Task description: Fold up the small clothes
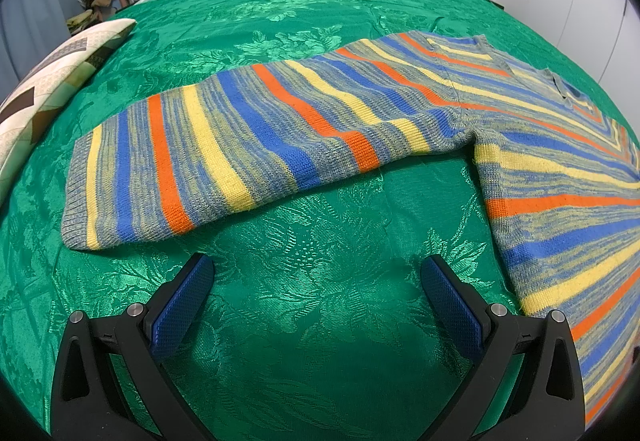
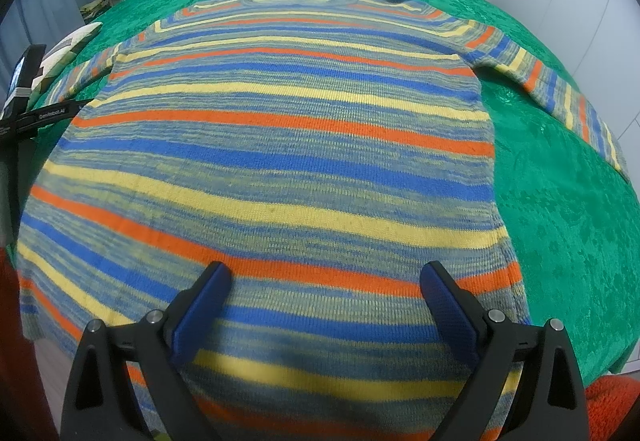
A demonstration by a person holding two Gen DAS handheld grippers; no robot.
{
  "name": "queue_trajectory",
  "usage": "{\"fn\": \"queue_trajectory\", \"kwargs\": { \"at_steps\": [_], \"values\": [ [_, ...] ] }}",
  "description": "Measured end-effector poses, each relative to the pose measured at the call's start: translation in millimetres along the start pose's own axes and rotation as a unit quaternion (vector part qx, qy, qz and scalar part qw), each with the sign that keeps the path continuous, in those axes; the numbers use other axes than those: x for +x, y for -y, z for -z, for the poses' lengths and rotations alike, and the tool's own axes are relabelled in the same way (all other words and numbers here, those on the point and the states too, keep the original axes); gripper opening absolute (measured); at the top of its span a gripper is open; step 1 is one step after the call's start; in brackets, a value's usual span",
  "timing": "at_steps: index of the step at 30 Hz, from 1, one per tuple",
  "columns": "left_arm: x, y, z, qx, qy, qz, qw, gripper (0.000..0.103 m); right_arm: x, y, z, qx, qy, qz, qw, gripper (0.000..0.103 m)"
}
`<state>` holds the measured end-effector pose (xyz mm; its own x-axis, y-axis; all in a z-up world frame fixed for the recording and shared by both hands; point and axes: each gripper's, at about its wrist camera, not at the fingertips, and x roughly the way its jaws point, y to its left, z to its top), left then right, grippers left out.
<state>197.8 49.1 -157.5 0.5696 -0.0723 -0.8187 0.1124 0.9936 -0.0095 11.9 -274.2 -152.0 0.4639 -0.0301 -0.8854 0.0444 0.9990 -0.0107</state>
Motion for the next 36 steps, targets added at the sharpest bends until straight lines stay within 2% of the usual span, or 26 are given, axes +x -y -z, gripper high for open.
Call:
{"fn": "queue_trajectory", "kwargs": {
  "at_steps": [4,5,7,10,11,13,14,16,18,24,28,29,31,32,34,36],
  "values": [
    [0.0,0.1,0.0,0.000,0.000,0.000,1.0000,0.103,-17.1,23.2,-7.5,0.039,-0.006,-0.064,0.997,0.091],
    [0.0,0.0,0.0,0.000,0.000,0.000,1.0000,0.103,-28.8,41.0,-12.1,0.066,0.011,-0.085,0.994,0.089],
    [0.0,0.1,0.0,0.000,0.000,0.000,1.0000,0.103,-46.7,76.4,-20.3,0.103,0.048,-0.099,0.989,0.089],
    [0.0,0.1,0.0,0.000,0.000,0.000,1.0000,0.103,-71.7,160.4,-36.1,0.167,0.105,-0.080,0.977,0.089],
    [0.0,0.0,0.0,0.000,0.000,0.000,1.0000,0.103,-78.6,195.8,-40.2,0.201,0.125,-0.066,0.969,0.089],
    [0.0,0.0,0.0,0.000,0.000,0.000,1.0000,0.103,-84.8,269.5,-41.8,0.285,0.152,-0.040,0.946,0.089],
    [0.0,0.0,0.0,0.000,0.000,0.000,1.0000,0.103,-78.8,311.9,-39.6,0.340,0.143,-0.043,0.929,0.088],
    [0.0,0.0,0.0,0.000,0.000,0.000,1.0000,0.103,-62.1,360.2,-34.5,0.406,0.112,-0.069,0.904,0.084],
    [0.0,0.0,0.0,0.000,0.000,0.000,1.0000,0.103,-43.8,385.3,-34.4,0.433,0.086,-0.106,0.891,0.080],
    [-0.1,0.0,0.1,0.000,0.000,0.000,1.0000,0.103,-6.7,394.1,-51.0,0.447,0.059,-0.152,0.880,0.073],
    [-0.1,-0.2,0.1,0.000,0.000,0.000,1.0000,0.103,17.4,400.1,-59.6,0.450,0.037,-0.140,0.881,0.064],
    [-0.4,-0.9,0.0,-0.001,0.000,0.001,1.0000,0.103,20.9,399.2,-60.3,0.445,0.034,-0.135,0.885,0.056],
    [-0.4,-0.9,0.1,0.000,0.000,0.000,1.0000,0.103,21.8,395.9,-66.6,0.425,0.025,-0.113,0.898,0.031],
    [-0.6,-1.0,0.1,0.000,0.001,-0.001,1.0000,0.103,20.3,394.8,-67.9,0.421,0.022,-0.104,0.901,0.006],
    [-0.5,-1.7,0.3,-0.001,0.001,0.001,1.0000,0.103,5.4,387.4,-74.6,0.407,0.031,-0.079,0.910,0.006],
    [-0.5,-1.2,0.0,0.000,0.001,0.001,1.0000,0.103,-21.3,360.7,-94.1,0.347,0.043,-0.032,0.936,0.006]
  ]
}}
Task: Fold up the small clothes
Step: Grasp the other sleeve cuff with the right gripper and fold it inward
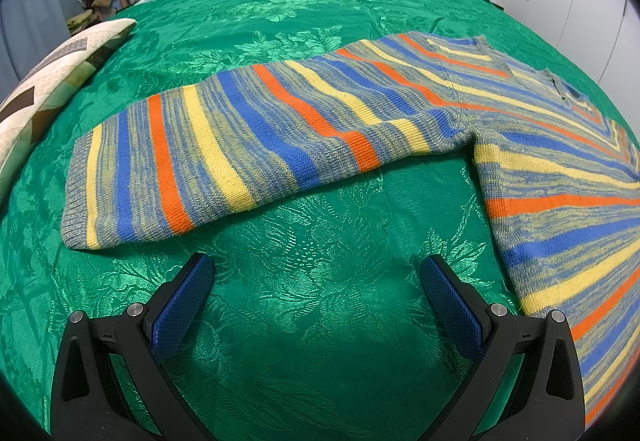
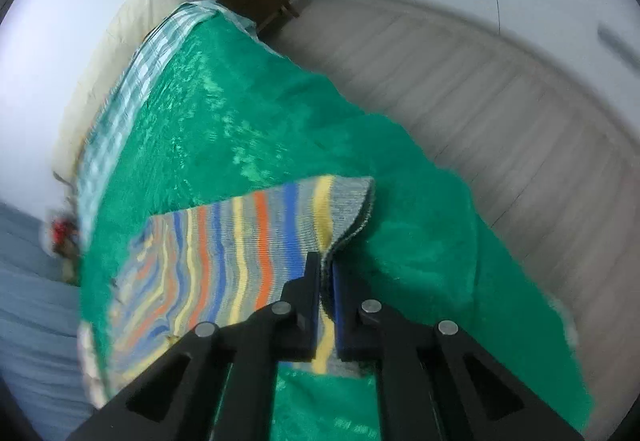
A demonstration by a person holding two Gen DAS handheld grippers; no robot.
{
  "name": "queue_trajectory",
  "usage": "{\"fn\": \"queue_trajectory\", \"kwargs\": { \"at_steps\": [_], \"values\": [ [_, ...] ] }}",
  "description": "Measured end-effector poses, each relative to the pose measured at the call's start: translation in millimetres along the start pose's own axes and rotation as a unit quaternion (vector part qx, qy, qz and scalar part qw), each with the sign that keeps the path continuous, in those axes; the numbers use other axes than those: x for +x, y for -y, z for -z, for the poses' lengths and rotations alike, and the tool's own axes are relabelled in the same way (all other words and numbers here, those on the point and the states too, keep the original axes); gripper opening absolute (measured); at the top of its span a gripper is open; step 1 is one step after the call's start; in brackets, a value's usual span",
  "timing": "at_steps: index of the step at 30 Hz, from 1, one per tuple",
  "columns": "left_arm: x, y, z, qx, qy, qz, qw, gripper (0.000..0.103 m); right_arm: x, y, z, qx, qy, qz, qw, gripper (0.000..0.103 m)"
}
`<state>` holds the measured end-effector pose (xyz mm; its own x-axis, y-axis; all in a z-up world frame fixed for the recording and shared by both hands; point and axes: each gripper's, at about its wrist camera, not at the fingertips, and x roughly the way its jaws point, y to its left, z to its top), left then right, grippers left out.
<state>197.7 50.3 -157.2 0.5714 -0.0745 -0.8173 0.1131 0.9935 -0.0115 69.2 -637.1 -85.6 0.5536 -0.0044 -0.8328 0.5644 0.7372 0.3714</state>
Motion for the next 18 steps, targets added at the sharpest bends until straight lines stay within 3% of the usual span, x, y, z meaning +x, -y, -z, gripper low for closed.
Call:
{"fn": "queue_trajectory", "kwargs": {
  "at_steps": [2,5,10,11,12,14,18],
  "values": [
    [0.0,0.3,-0.5,0.001,0.000,-0.001,1.0000,0.103,-24.1,-48.2,1.5,-0.071,0.024,0.003,0.997,0.006],
    [0.0,0.9,-1.0,0.000,0.001,0.000,1.0000,0.103,-49.5,-135.3,9.1,-0.151,0.037,-0.061,0.986,0.006],
    [0.0,1.8,-1.3,-0.001,0.001,-0.001,1.0000,0.103,-33.0,-274.3,43.3,-0.238,-0.010,-0.193,0.952,0.007],
    [-0.1,2.0,-1.0,-0.002,0.001,-0.001,1.0000,0.103,-20.3,-292.2,49.8,-0.239,-0.030,-0.212,0.947,0.013],
    [-0.1,2.1,-1.0,-0.002,0.001,0.000,1.0000,0.103,-6.4,-307.6,56.7,-0.243,-0.052,-0.221,0.943,0.036],
    [0.1,2.1,-1.1,-0.003,0.001,0.000,1.0000,0.103,6.5,-318.9,68.4,-0.251,-0.059,-0.216,0.942,0.057],
    [0.3,2.7,-1.1,-0.004,0.003,-0.001,1.0000,0.103,19.9,-301.8,70.6,-0.250,-0.067,-0.181,0.949,0.057]
  ]
}}
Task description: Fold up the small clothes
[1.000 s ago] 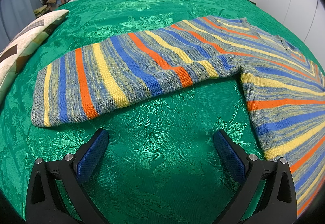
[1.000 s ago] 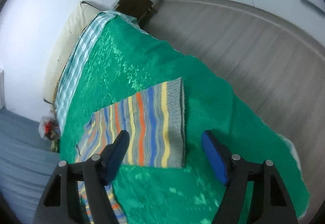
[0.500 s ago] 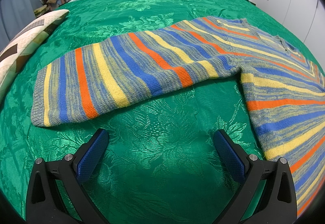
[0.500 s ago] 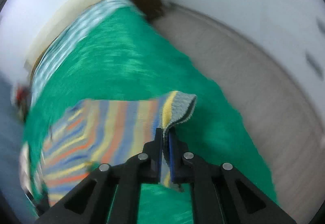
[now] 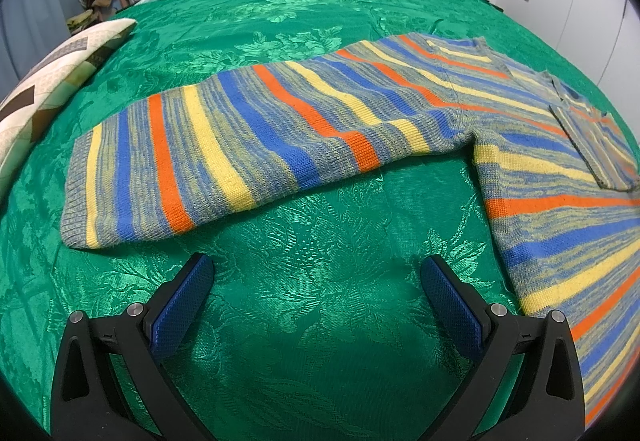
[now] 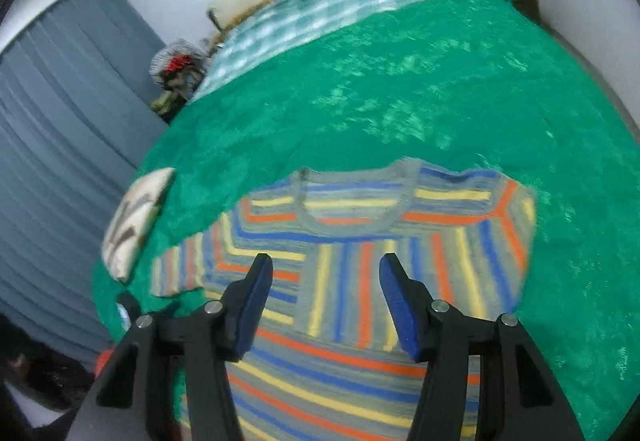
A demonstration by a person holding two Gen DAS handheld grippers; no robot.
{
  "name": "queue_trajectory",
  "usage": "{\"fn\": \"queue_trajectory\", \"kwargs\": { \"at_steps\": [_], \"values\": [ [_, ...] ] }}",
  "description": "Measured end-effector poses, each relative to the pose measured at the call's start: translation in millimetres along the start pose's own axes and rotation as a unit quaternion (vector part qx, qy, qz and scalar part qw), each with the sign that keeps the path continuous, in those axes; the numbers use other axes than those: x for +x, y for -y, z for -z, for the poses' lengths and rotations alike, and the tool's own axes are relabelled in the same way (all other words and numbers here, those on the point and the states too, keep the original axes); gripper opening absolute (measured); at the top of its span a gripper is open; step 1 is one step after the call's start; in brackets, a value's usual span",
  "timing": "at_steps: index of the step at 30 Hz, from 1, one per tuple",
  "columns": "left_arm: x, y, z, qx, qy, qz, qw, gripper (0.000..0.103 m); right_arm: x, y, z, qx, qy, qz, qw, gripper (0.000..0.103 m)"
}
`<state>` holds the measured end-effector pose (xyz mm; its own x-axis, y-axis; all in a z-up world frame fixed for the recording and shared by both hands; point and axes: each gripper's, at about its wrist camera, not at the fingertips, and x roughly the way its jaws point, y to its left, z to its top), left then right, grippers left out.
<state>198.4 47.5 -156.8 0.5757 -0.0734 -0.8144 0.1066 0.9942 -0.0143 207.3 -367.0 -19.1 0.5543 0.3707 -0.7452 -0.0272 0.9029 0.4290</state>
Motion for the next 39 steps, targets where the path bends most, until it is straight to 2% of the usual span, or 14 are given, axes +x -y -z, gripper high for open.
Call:
{"fn": "queue_trajectory", "kwargs": {
  "at_steps": [6,8,9,11,13,15,18,21,24,26,30,33,36,39],
  "values": [
    [0.7,1.0,-0.4,0.002,0.000,-0.003,1.0000,0.103,50.9,65.2,23.2,0.070,-0.087,-0.020,0.994,0.056],
    [0.8,0.6,-0.5,0.002,0.000,-0.002,1.0000,0.103,69.6,89.3,36.8,0.079,-0.096,0.062,0.990,0.051],
    [0.9,0.4,-0.4,0.002,0.001,-0.002,1.0000,0.103,74.2,104.6,42.2,0.089,-0.095,0.112,0.985,0.034],
    [1.4,-0.6,-0.2,0.001,0.001,0.000,1.0000,0.103,66.1,119.9,45.1,0.108,-0.071,0.132,0.983,0.008],
    [1.6,-0.5,-0.1,0.001,0.002,0.000,1.0000,0.103,47.5,113.3,46.9,0.100,-0.044,0.137,0.984,0.012],
    [1.8,0.2,-0.1,0.003,0.002,-0.002,1.0000,0.103,33.2,93.2,52.8,0.070,-0.046,0.100,0.991,0.028],
    [3.7,2.5,-1.0,0.006,0.000,-0.008,0.9999,0.103,29.1,68.0,73.2,0.032,-0.075,0.042,0.996,0.035],
    [2.1,0.3,-0.4,0.002,0.000,0.000,1.0000,0.103,41.8,81.2,103.6,0.021,-0.107,0.107,0.988,0.033],
    [-2.2,-3.8,2.0,0.002,-0.011,0.015,0.9998,0.103,19.5,100.1,120.4,0.046,-0.069,0.137,0.987,0.013],
    [-8.0,-5.0,8.0,0.006,-0.016,0.021,0.9996,0.103,-4.1,92.0,125.8,0.048,-0.044,0.168,0.984,0.027],
    [-17.1,-8.6,22.3,-0.010,-0.019,0.032,0.9993,0.103,-37.4,44.2,150.4,0.008,-0.025,0.097,0.995,0.043],
    [-19.9,-7.3,25.5,-0.014,-0.035,0.030,0.9988,0.103,-27.8,19.3,187.5,-0.007,-0.035,0.072,0.997,0.055],
    [-24.4,-4.4,30.3,0.002,-0.046,0.029,0.9985,0.103,-0.3,19.0,224.7,0.003,-0.066,0.112,0.991,0.055],
    [-34.3,-6.5,31.9,-0.001,-0.064,0.029,0.9975,0.102,-2.2,12.1,239.7,-0.010,-0.041,0.142,0.989,0.057]
  ]
}}
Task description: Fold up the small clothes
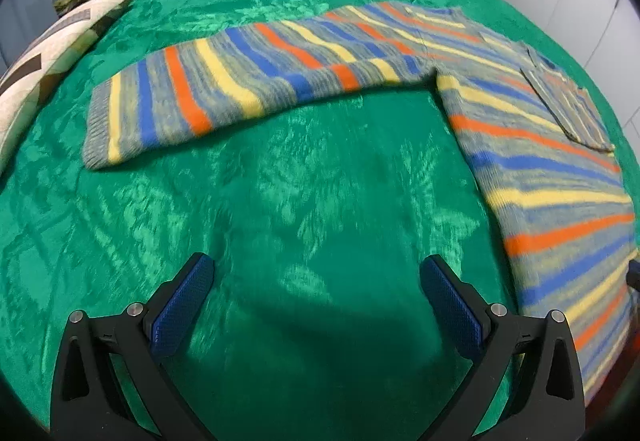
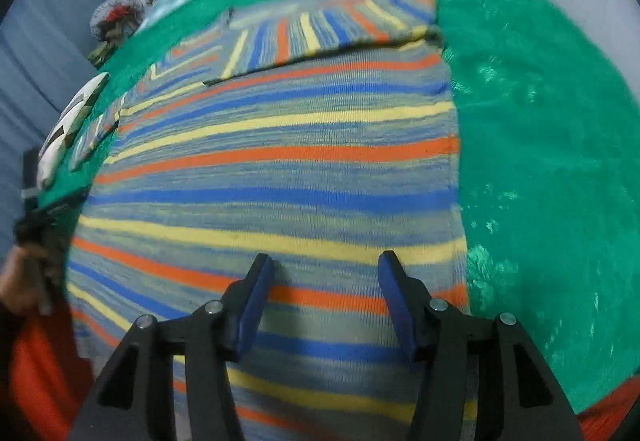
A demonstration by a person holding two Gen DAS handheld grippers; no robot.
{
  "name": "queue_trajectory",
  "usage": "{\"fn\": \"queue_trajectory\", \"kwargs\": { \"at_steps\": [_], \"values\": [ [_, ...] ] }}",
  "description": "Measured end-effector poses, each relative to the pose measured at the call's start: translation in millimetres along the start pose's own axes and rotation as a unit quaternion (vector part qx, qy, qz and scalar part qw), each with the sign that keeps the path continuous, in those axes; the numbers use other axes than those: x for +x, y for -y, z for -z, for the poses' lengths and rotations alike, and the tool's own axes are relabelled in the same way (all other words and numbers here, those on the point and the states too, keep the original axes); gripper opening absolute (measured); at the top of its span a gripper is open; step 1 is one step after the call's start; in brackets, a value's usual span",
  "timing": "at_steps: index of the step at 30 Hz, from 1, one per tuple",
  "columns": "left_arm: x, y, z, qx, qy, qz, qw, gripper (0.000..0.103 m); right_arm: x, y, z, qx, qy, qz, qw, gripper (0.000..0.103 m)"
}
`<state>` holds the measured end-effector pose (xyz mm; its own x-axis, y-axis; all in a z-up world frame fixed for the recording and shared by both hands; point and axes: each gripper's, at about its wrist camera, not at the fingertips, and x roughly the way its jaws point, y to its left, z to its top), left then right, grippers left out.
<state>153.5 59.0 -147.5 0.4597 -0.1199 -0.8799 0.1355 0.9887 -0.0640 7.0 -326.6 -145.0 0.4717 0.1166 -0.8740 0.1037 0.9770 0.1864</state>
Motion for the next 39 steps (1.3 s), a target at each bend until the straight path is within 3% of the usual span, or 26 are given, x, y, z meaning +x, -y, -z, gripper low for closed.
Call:
{"fn": "queue_trajectory", "kwargs": {
  "at_steps": [3,6,8,11,13,14,16,17,18,19,23,26,30,34,35,37,38,39],
  "values": [
    [-17.9,-15.7,-5.4,-0.039,0.002,0.024,0.9990,0.102,-1.5,-4.7,1.6,-0.008,0.001,-0.002,1.000,0.073],
    [-44.4,-59.8,-26.2,-0.108,0.054,0.029,0.9922,0.102,2.7,-20.4,8.1,-0.049,0.004,0.023,0.999,0.076],
    [-51.9,-101.8,-42.6,-0.174,0.074,0.031,0.9814,0.102,5.3,-24.5,8.0,-0.057,0.004,0.026,0.998,0.079],
    [-30.9,-161.2,-59.7,-0.272,0.045,0.064,0.9592,0.100,4.6,-20.5,5.1,-0.045,0.004,0.020,0.999,0.082],
    [-10.2,-177.2,-64.8,-0.294,0.016,0.068,0.9534,0.087,5.3,-20.7,4.4,-0.043,0.004,0.020,0.999,0.084],
    [2.8,-179.3,-67.2,-0.289,-0.004,0.052,0.9558,0.075,6.1,-22.2,4.7,-0.045,0.005,0.023,0.999,0.085],
    [10.9,-172.6,-71.5,-0.263,-0.006,0.021,0.9646,0.068,6.6,-24.6,5.0,-0.049,0.006,0.028,0.998,0.086],
    [9.9,-164.9,-75.2,-0.241,0.008,0.011,0.9704,0.052,6.8,-25.1,5.0,-0.050,0.007,0.031,0.998,0.086],
    [9.5,-159.7,-78.1,-0.230,0.013,0.015,0.9729,0.014,6.8,-25.4,5.1,-0.050,0.008,0.031,0.998,0.086],
    [9.3,-155.8,-81.2,-0.227,0.010,0.019,0.9736,0.004,6.5,-24.8,5.3,-0.050,0.008,0.029,0.998,0.086],
    [-26.4,-112.9,-114.7,-0.171,0.048,0.033,0.9836,0.004,6.0,-23.0,5.2,-0.047,0.008,0.024,0.999,0.086],
    [-61.5,-56.5,-149.1,-0.116,0.082,0.079,0.9867,0.004,5.7,-22.9,4.9,-0.046,0.007,0.025,0.999,0.086],
    [-90.8,36.7,-188.3,-0.036,0.104,0.153,0.9822,0.004,5.2,-21.2,4.3,-0.041,0.007,0.019,0.999,0.086],
    [-90.4,127.4,-203.9,0.028,0.098,0.207,0.9731,0.004,3.1,-18.7,5.7,-0.036,0.008,0.011,0.999,0.086],
    [-81.0,152.9,-204.2,0.046,0.090,0.210,0.9726,0.008,2.8,-18.6,6.2,-0.036,0.008,0.010,0.999,0.086],
    [-61.3,178.4,-200.8,0.064,0.061,0.203,0.9752,0.042,2.6,-19.0,6.9,-0.038,0.008,0.010,0.999,0.086],
    [-38.5,191.4,-203.7,0.067,0.031,0.187,0.9795,0.071,2.6,-19.4,7.2,-0.040,0.007,0.010,0.999,0.086],
    [-29.1,192.4,-205.7,0.062,0.026,0.181,0.9812,0.069,2.7,-19.4,7.4,-0.041,0.007,0.010,0.999,0.086]
  ]
}}
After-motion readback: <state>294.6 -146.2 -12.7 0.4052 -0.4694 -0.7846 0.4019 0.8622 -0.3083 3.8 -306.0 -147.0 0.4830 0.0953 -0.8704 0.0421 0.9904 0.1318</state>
